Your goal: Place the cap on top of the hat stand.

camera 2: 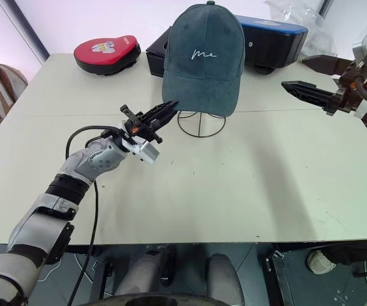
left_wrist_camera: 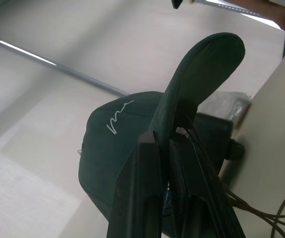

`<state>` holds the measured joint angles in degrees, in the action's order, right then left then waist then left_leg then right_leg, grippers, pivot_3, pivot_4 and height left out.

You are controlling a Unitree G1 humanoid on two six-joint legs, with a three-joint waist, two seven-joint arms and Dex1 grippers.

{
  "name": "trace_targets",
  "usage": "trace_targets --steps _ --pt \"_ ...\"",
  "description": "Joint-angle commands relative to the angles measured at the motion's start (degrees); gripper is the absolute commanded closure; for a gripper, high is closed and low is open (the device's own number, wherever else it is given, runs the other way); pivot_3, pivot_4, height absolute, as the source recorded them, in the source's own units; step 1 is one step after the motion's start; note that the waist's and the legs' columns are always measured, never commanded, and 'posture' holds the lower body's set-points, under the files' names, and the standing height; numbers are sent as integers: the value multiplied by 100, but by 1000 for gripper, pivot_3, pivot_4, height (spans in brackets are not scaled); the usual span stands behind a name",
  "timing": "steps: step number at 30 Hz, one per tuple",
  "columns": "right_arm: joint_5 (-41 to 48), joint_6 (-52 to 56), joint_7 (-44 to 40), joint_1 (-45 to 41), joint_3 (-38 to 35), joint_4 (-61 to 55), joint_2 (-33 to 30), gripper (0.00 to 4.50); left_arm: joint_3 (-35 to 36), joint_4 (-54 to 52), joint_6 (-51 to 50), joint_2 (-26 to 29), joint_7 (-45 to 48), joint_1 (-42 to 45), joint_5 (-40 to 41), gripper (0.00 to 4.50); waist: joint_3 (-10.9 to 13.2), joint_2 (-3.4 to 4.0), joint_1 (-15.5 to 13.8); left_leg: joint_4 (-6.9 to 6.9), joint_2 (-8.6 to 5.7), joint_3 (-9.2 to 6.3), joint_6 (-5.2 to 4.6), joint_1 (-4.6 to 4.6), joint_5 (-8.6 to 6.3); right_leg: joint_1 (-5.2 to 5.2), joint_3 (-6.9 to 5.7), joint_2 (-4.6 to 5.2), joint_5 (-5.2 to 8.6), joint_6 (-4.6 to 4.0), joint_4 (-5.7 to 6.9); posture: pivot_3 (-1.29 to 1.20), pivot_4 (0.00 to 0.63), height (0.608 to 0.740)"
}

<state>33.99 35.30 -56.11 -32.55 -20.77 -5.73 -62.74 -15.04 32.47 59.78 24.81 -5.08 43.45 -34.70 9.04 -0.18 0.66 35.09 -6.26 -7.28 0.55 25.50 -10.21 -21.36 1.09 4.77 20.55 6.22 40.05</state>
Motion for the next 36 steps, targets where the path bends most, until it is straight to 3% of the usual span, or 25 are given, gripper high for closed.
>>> trace_targets --steps 1,2,9,17,23,28,36 --pt "8 -114 29 -162 -101 -43 -34 1432 -46 -104 128 58 145 -19 189 3710 0 0 0 0 0 0 0 0 0 0 0 0 0 0 0 0 150 740" --pt "5 -122 33 -165 -98 -37 -30 1432 -48 -99 148 54 194 -20 226 3497 0 0 1 0 0 0 0 0 0 0 0 0 0 0 0 0 150 740" --pt "0 -149 41 -161 -89 -25 -30 1432 -24 -142 188 76 318 -109 203 50 0 0 3 0 0 0 0 0 0 0 0 0 0 0 0 0 150 740" --pt "-72 -179 -79 -8 -26 -102 -106 1432 -170 -218 298 281 821 -703 576 50 -1 2 7 -1 1 0 0 -2 0 0 2 0 0 0 0 0 150 740" --pt "-146 -183 -217 21 61 -98 -158 1432 -203 -480 -142 779 2031 -1338 2066 50 -1 4 14 -3 3 -1 0 -2 0 -4 11 1 0 -1 0 0 150 740" --pt "-293 -293 -367 80 218 -84 -171 1432 291 -999 -1641 1208 3247 -1383 3759 50 -1 5 -1 0 4 -5 0 -1 -1 -2 11 3 0 -1 -1 0 150 740" --pt "-423 -488 -453 5 522 -39 -9 1432 1145 -1241 -3672 1857 4543 -658 4752 50 -2 6 54 -1 4 -3 -2 -2 -2 -2 10 1 1 -2 -2 0 150 740"
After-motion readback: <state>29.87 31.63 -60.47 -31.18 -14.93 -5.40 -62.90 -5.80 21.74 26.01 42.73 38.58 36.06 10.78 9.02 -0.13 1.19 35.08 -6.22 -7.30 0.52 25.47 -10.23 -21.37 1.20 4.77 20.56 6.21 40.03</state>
